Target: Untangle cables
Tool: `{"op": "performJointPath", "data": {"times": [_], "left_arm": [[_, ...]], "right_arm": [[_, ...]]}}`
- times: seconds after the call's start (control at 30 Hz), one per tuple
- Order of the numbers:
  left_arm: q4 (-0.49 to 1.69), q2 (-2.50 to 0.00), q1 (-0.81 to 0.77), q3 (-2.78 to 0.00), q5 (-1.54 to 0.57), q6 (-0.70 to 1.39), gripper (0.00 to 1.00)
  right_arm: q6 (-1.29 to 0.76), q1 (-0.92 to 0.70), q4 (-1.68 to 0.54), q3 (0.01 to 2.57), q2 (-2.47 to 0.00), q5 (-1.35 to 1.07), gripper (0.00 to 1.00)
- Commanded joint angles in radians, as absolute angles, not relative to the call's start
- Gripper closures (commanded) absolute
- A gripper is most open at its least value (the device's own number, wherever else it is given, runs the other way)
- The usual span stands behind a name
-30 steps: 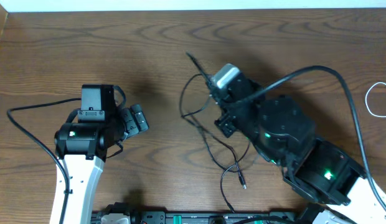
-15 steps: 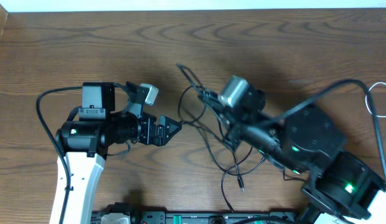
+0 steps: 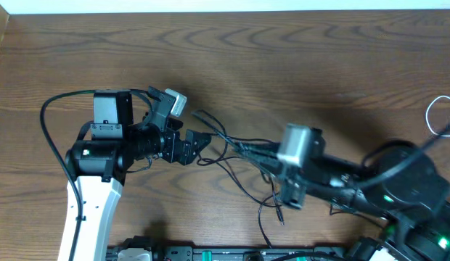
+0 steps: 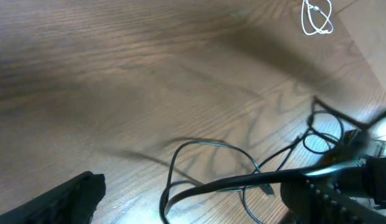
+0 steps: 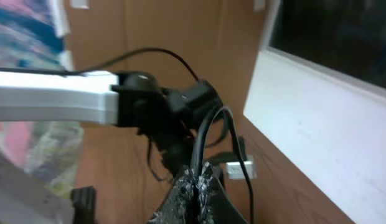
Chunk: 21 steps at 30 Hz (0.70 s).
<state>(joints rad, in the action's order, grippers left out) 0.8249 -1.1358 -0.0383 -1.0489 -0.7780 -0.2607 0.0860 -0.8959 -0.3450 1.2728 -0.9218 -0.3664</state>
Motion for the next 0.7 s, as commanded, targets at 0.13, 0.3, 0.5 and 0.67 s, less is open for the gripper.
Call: {"op": "performJointPath", "data": {"times": [0.13, 0.3, 0.5, 0.67], "left_arm": [[0.821, -1.206, -0.041, -1.05, -0.776, -0.276, 0.07], [0.812, -1.272, -0.059, -1.05, -0.777, -0.276, 0.1], [0.805, -1.351, -0.146, -1.05, -0.777, -0.276, 0.1], [0.808, -1.387, -0.221, -1.05, -0.777, -0.276, 0.1]], "right_arm": [[0.075, -0.894, -0.326, 1.28, -0.86, -0.452, 0.99], [0.075, -0.894, -0.327, 1.28, -0.855, -0.456, 0.99], [0.075, -0.894, -0.34, 1.279, -0.857, -0.455, 0.99], [0.076, -0.894, -0.353, 1.279, -0.855, -0.449, 0.99]]}}
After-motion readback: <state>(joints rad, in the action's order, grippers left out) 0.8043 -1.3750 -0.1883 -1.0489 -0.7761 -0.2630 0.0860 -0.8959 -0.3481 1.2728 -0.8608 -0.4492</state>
